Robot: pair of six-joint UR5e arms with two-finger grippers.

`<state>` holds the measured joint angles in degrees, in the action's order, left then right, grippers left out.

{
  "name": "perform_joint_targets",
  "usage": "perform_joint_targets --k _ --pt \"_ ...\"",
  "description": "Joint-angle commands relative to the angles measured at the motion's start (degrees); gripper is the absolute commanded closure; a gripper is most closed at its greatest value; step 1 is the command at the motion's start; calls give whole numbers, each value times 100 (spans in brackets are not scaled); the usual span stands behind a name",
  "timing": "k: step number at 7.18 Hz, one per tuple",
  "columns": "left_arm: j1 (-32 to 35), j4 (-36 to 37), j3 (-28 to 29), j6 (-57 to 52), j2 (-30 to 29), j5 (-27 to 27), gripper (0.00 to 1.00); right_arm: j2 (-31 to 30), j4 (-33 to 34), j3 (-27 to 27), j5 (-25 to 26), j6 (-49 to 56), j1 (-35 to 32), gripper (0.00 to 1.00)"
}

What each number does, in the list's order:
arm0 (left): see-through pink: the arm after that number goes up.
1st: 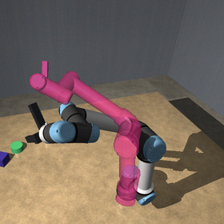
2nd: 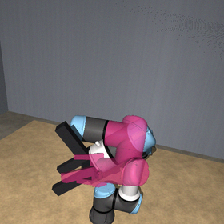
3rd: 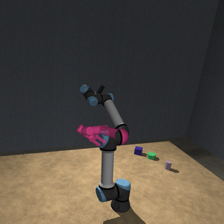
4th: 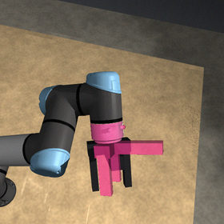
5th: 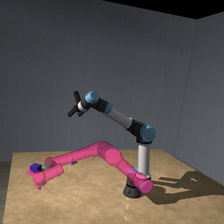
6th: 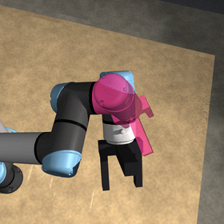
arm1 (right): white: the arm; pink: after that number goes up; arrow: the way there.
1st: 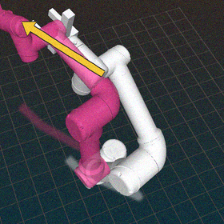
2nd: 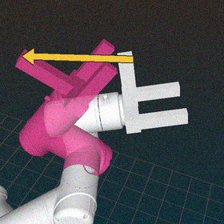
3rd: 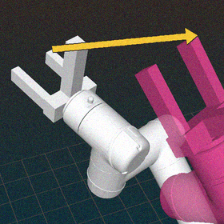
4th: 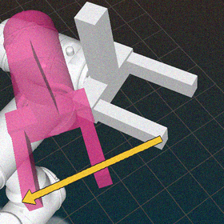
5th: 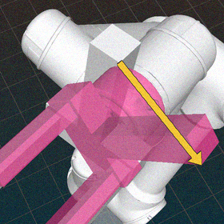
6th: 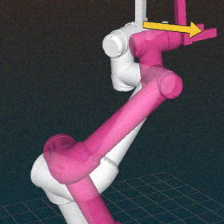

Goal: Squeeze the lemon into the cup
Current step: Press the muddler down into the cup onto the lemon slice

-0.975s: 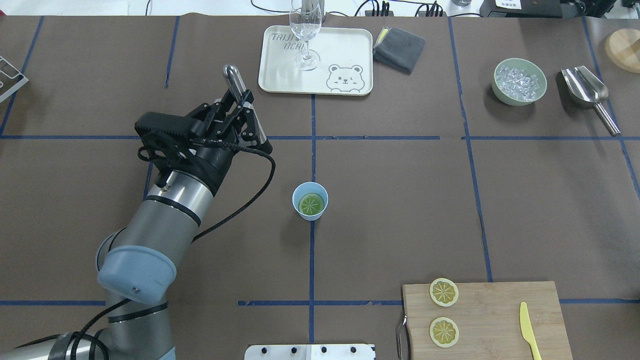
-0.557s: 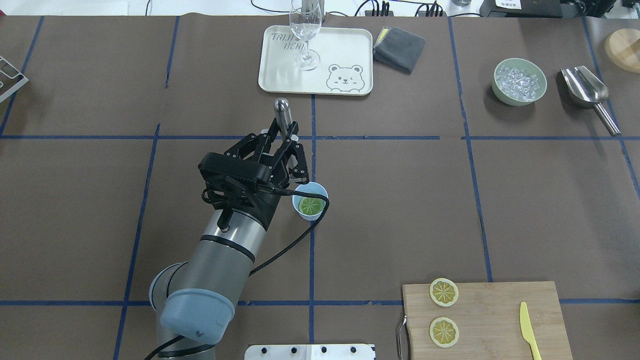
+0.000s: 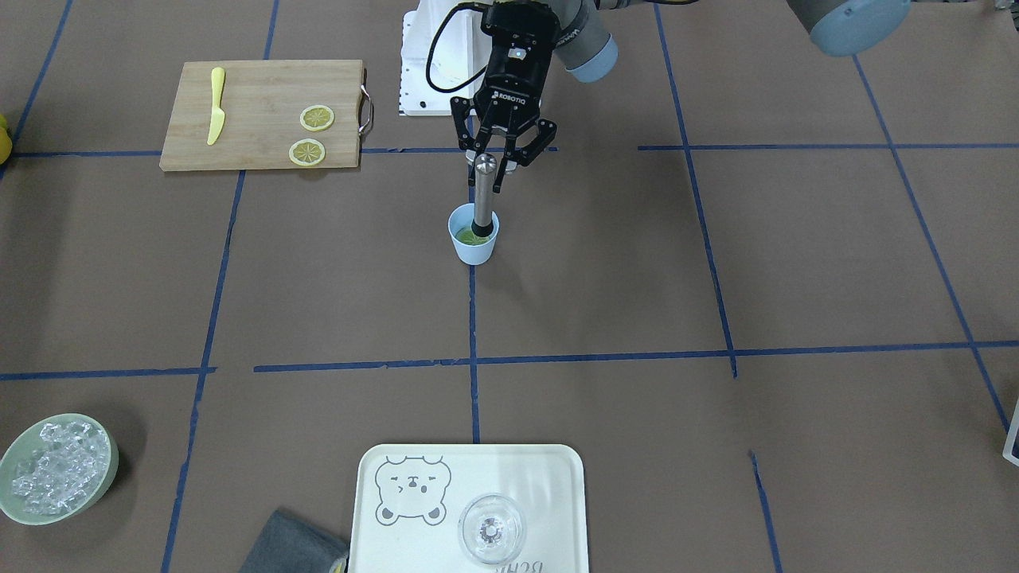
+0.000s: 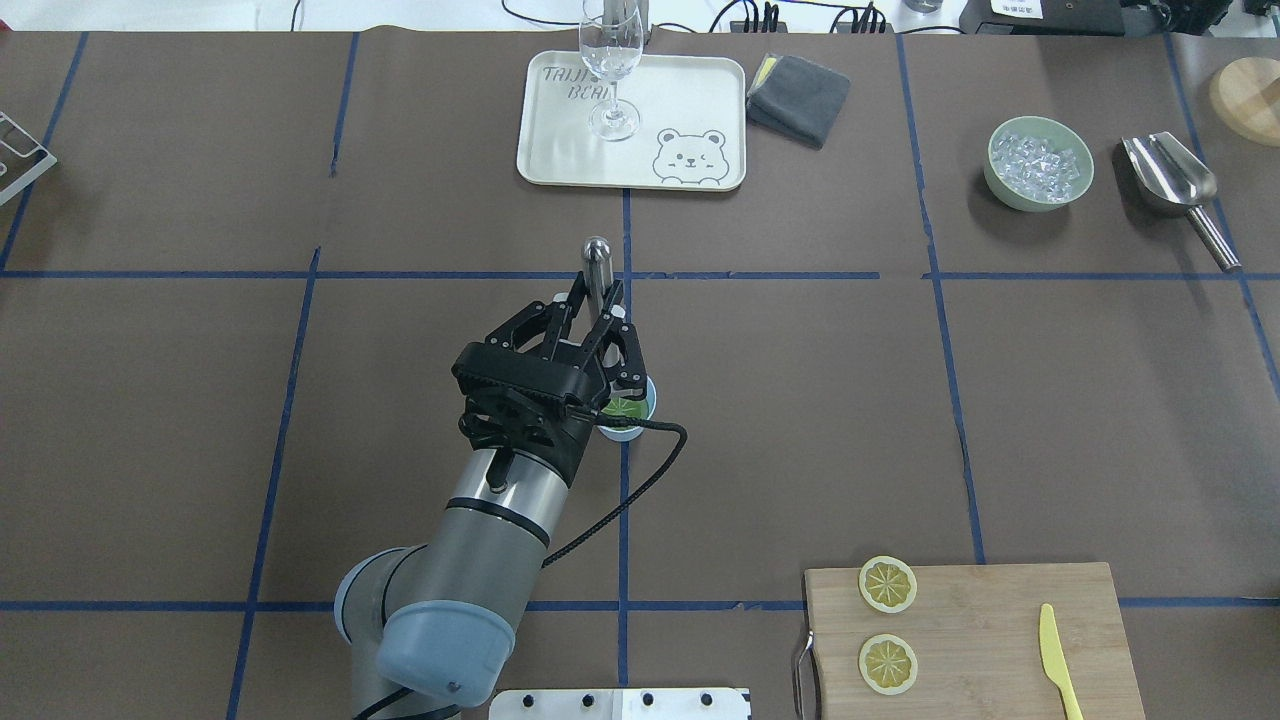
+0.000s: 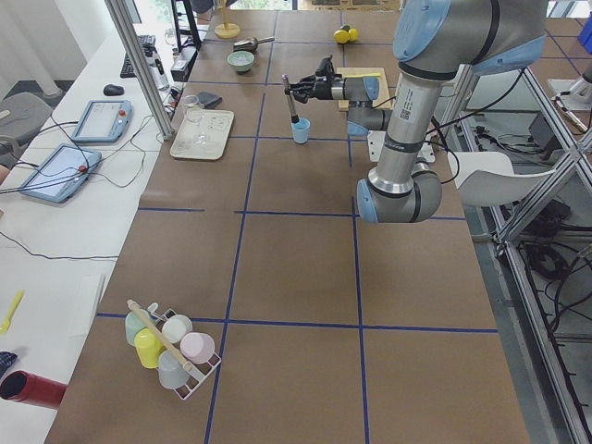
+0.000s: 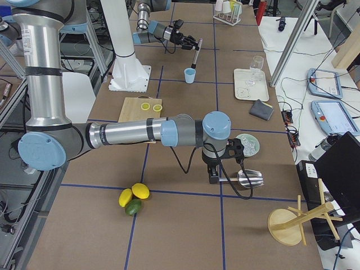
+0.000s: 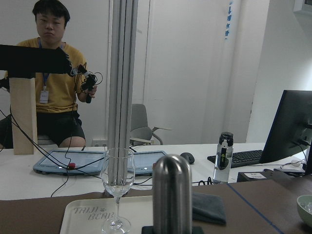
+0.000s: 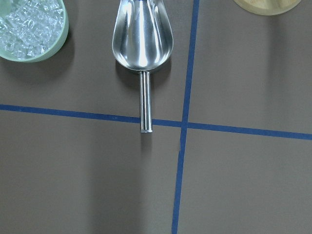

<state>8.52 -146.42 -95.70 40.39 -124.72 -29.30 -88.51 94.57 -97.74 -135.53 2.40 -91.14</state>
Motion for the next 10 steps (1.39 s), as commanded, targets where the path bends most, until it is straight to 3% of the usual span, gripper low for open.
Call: perform_joint_targets --k 1,10 --pt "-165 -79 33 4 -9 -5 100 0 -9 9 0 6 0 0" --pt "-245 -554 666 13 -70 -5 100 -9 0 27 0 6 0 0"
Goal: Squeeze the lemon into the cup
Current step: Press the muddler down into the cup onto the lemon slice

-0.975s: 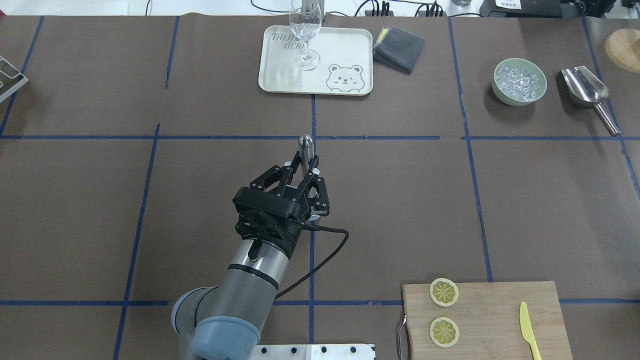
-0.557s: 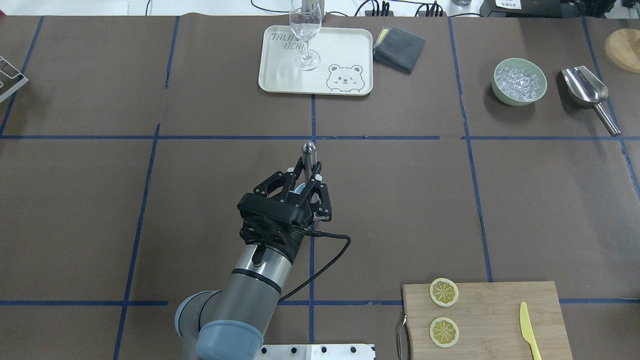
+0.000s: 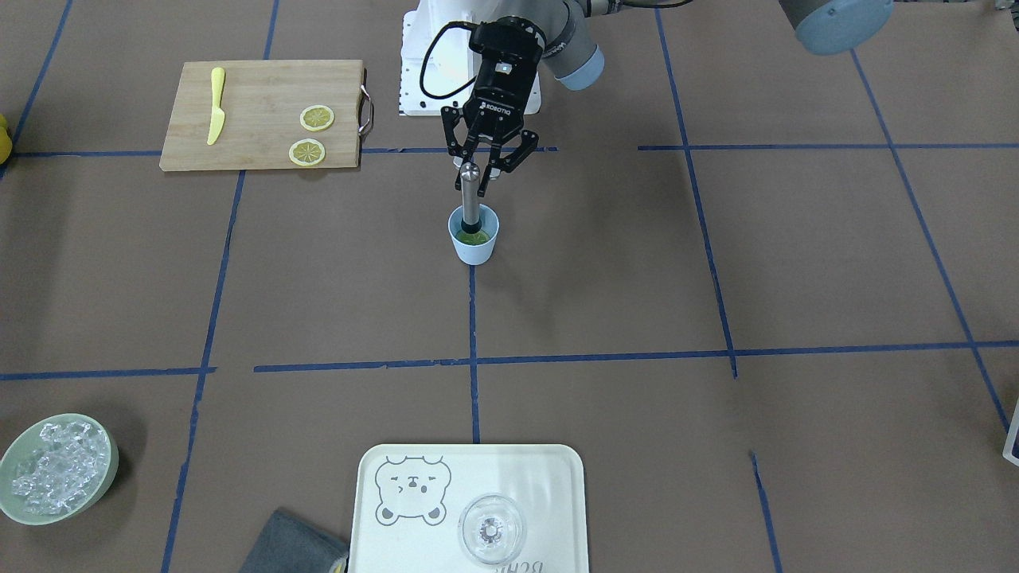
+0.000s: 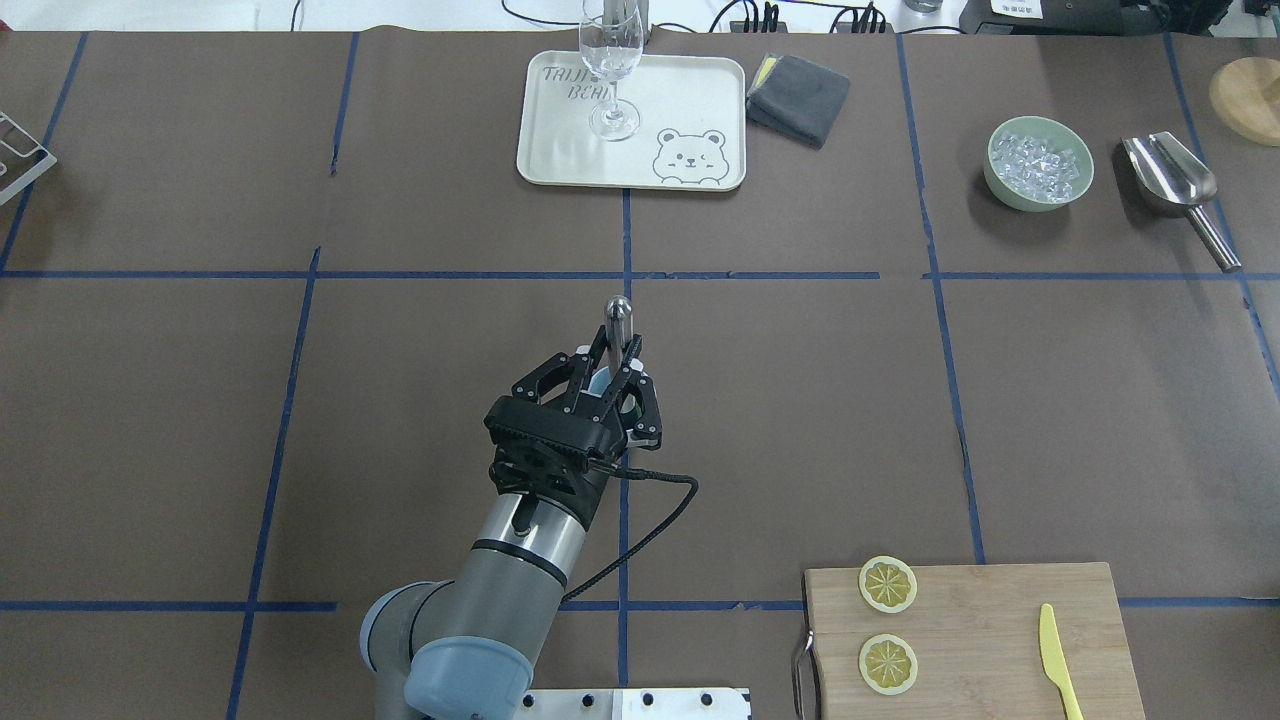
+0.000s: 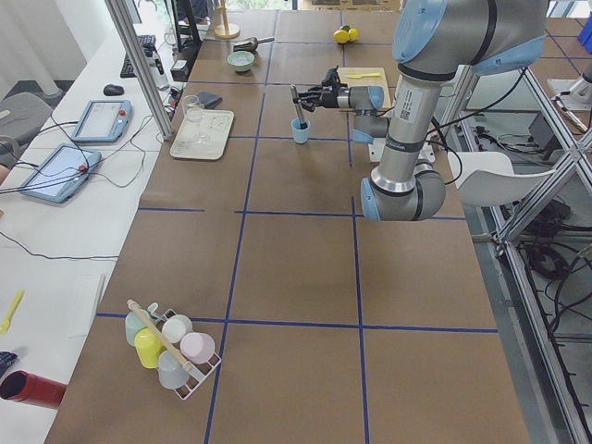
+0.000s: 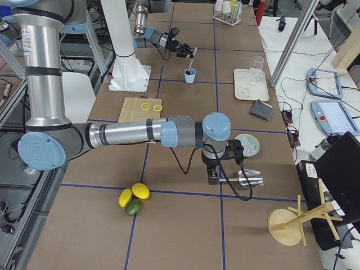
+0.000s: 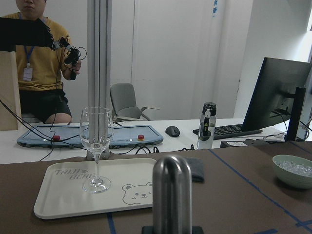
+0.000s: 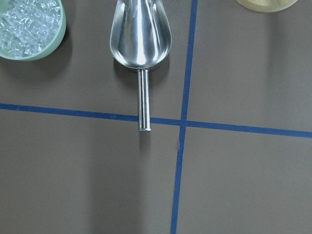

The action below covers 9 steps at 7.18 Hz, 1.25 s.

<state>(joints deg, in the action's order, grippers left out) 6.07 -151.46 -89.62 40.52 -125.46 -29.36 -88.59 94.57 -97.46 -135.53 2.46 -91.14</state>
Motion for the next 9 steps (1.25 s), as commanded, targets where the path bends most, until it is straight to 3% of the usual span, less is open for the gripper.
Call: perform_joint_targets --k 1,6,9 --pt "0 -50 76 0 13 0 100 0 0 -1 0 0 0 0" --pt "-26 -68 209 26 -4 0 100 0 0 -1 0 0 0 0" --pt "0 -85 -334 -105 13 -17 100 0 -9 -36 0 0 0 0"
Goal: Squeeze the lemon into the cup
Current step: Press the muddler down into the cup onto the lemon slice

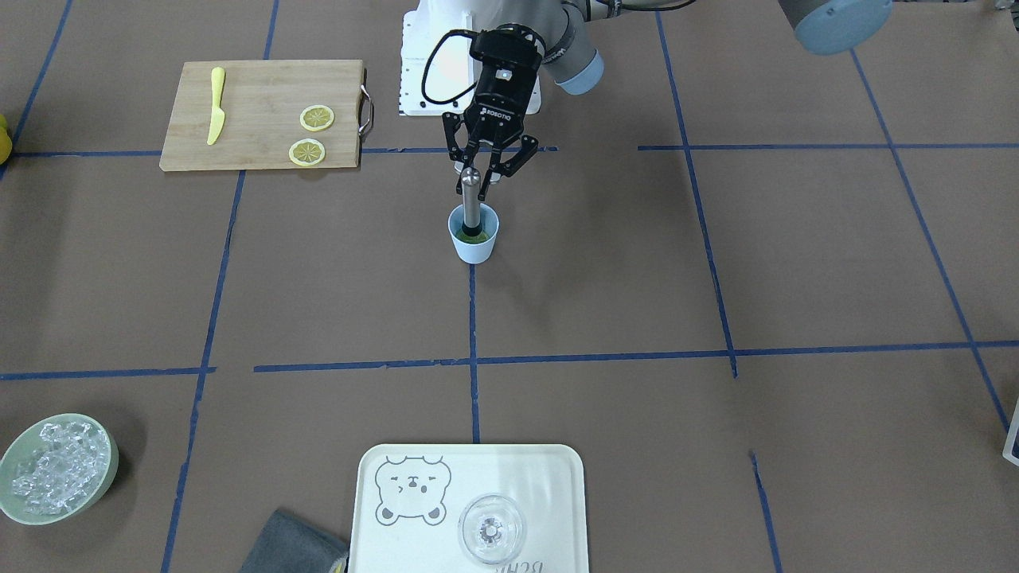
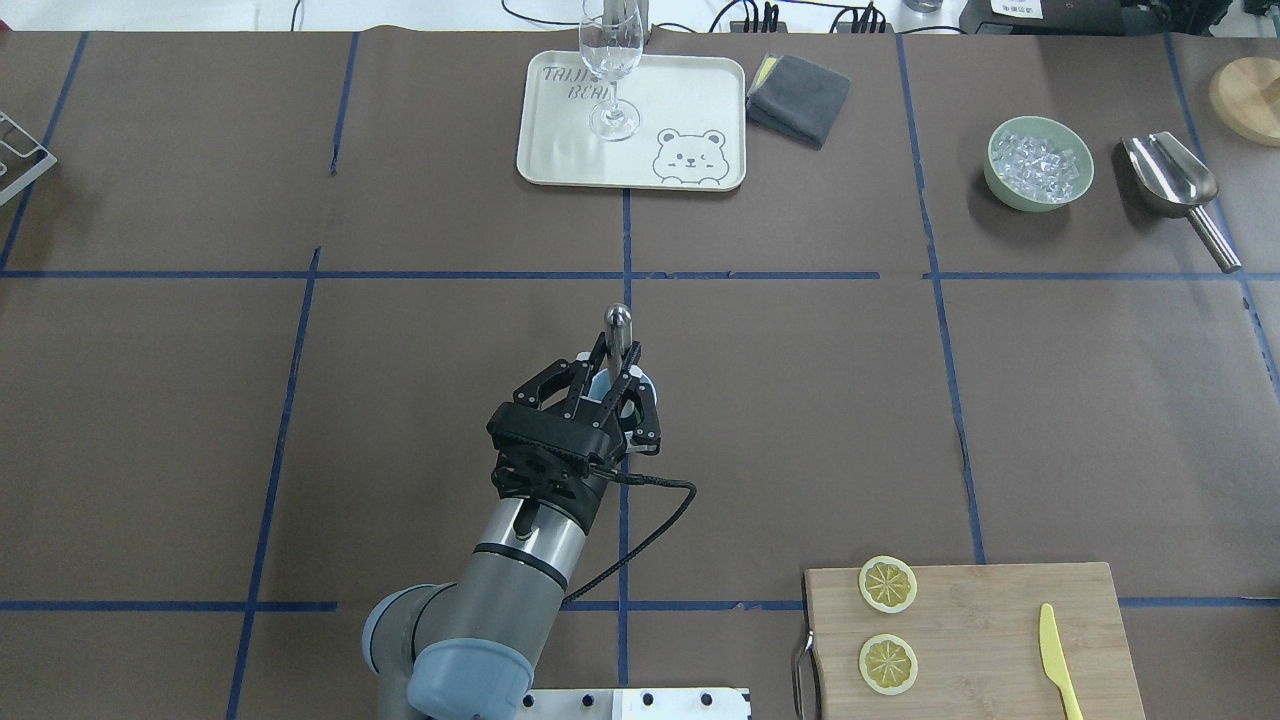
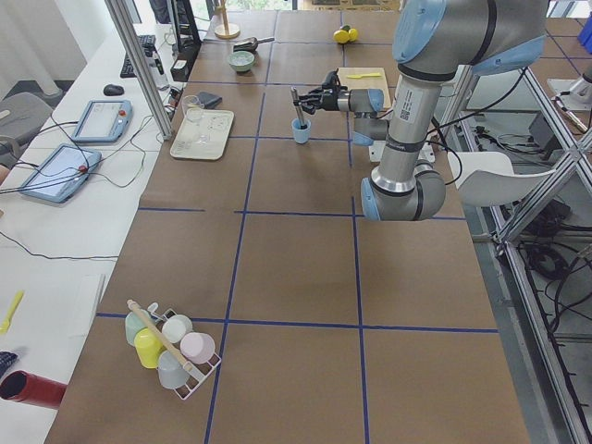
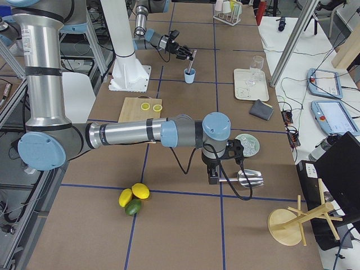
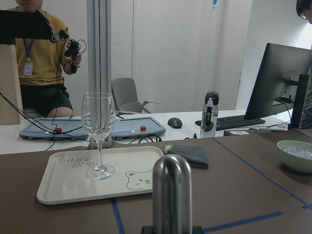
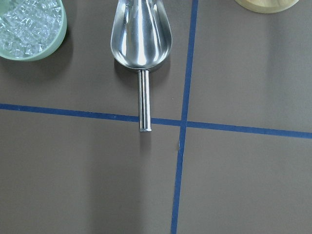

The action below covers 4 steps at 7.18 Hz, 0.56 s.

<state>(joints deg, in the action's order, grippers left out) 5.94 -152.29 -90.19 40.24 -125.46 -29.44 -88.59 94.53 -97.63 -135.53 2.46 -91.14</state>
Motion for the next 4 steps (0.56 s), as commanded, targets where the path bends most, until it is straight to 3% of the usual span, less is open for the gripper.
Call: perform_joint_targets --k 1,4 --pt "21 -46 -584 -478 74 -36 100 9 -5 -45 0 -9 0 0" --pt "65 -1027 -1560 -2182 162 -158 100 52 -5 -63 0 -17 0 0"
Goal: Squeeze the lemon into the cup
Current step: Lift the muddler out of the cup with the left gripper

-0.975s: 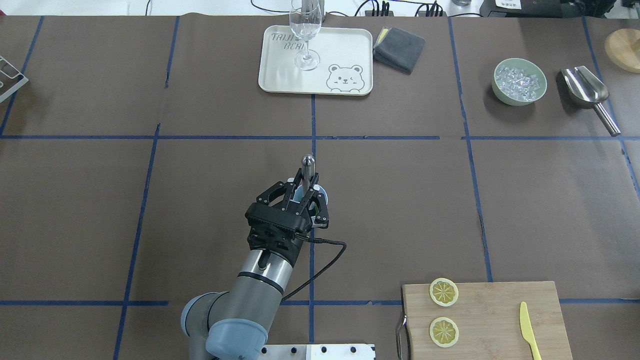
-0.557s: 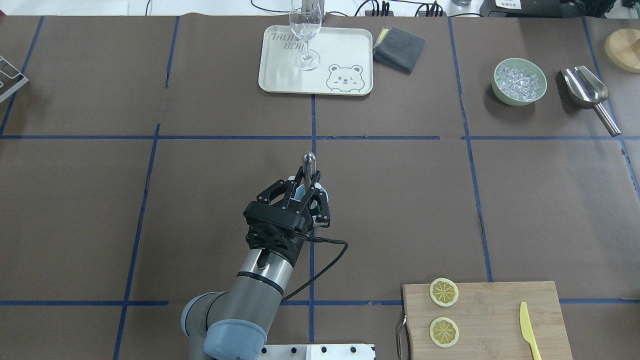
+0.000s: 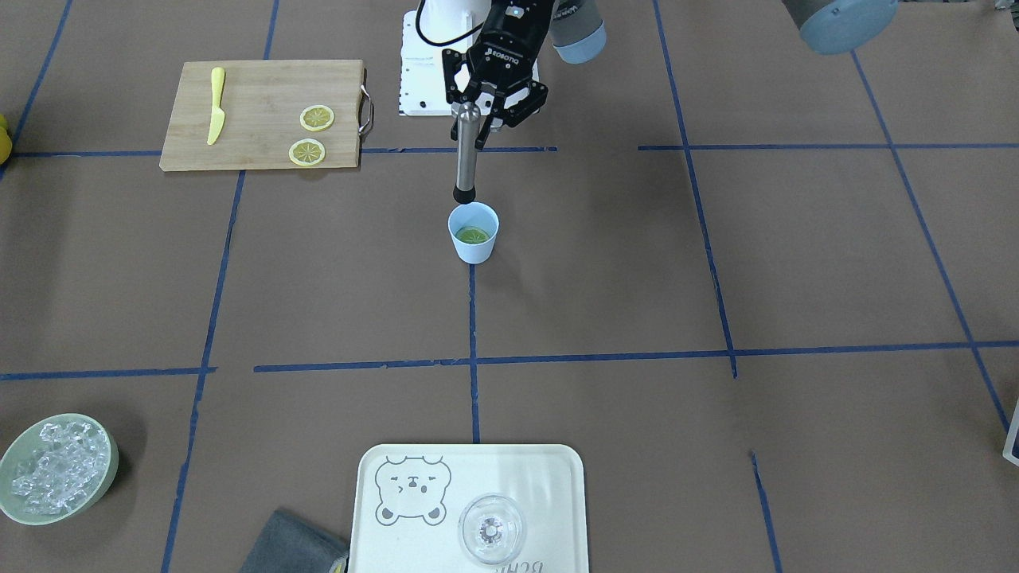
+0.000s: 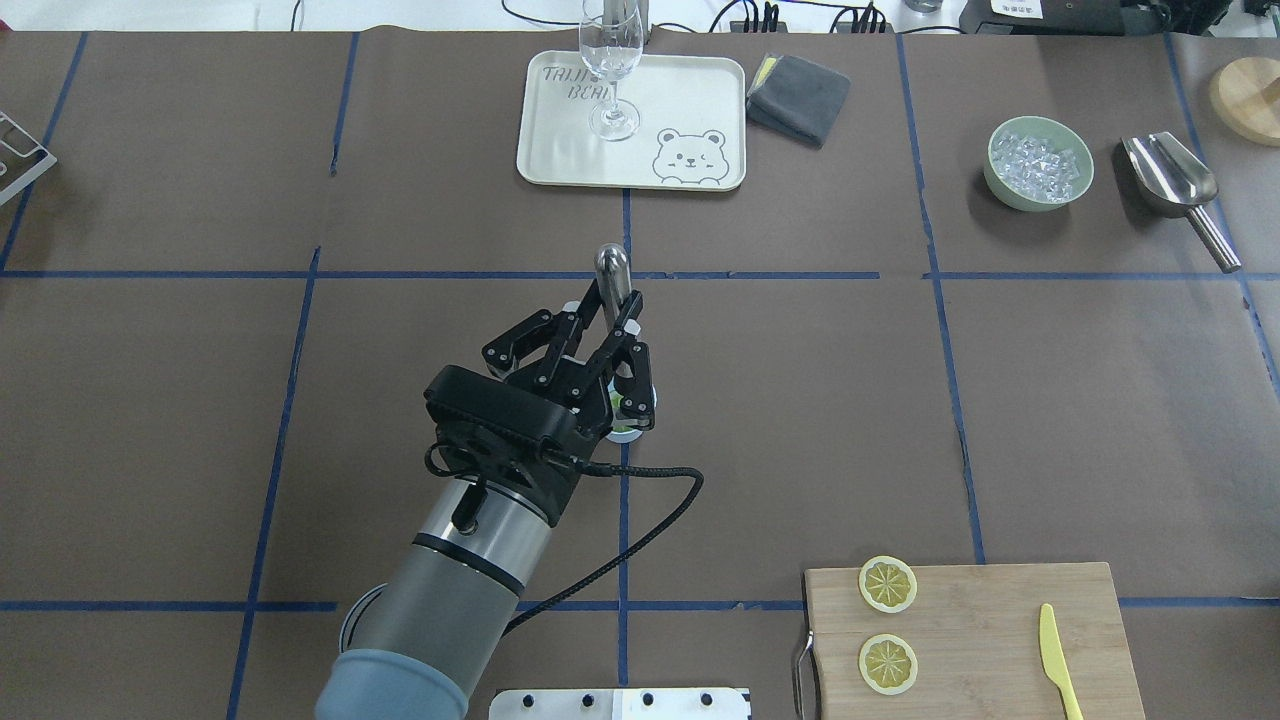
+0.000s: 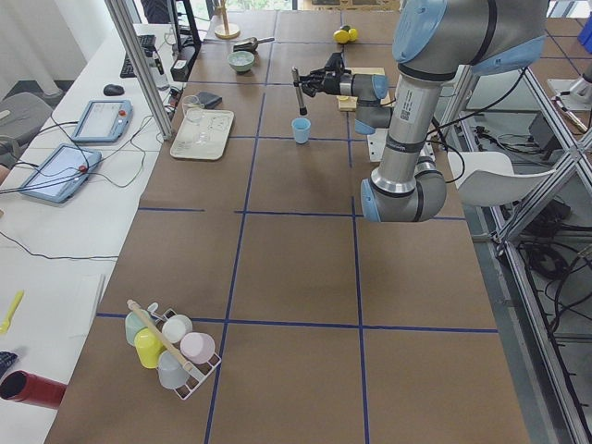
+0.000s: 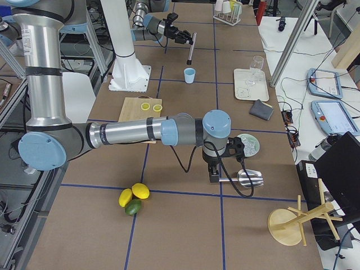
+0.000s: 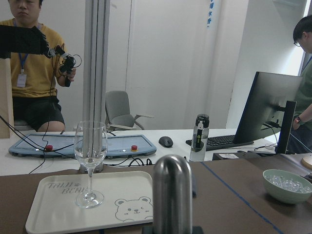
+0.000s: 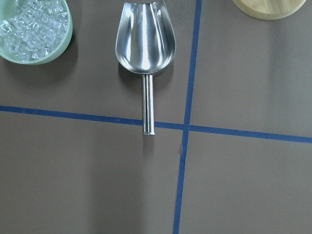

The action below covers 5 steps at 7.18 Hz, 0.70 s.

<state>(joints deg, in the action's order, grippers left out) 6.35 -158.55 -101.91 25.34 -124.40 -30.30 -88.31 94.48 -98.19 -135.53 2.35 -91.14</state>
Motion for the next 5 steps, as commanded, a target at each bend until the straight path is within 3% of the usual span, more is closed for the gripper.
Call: perform_joint_targets --k 1,3,5 --pt "172 -605 -626 -836 309 -673 100 33 0 2 0 2 0 0" --pt "444 -650 -865 -803 933 -1501 100 42 0 -7 0 2 0 0" --pt "638 -1176 -1102 -732 1574 -2302 100 33 0 -15 0 -7 0 0"
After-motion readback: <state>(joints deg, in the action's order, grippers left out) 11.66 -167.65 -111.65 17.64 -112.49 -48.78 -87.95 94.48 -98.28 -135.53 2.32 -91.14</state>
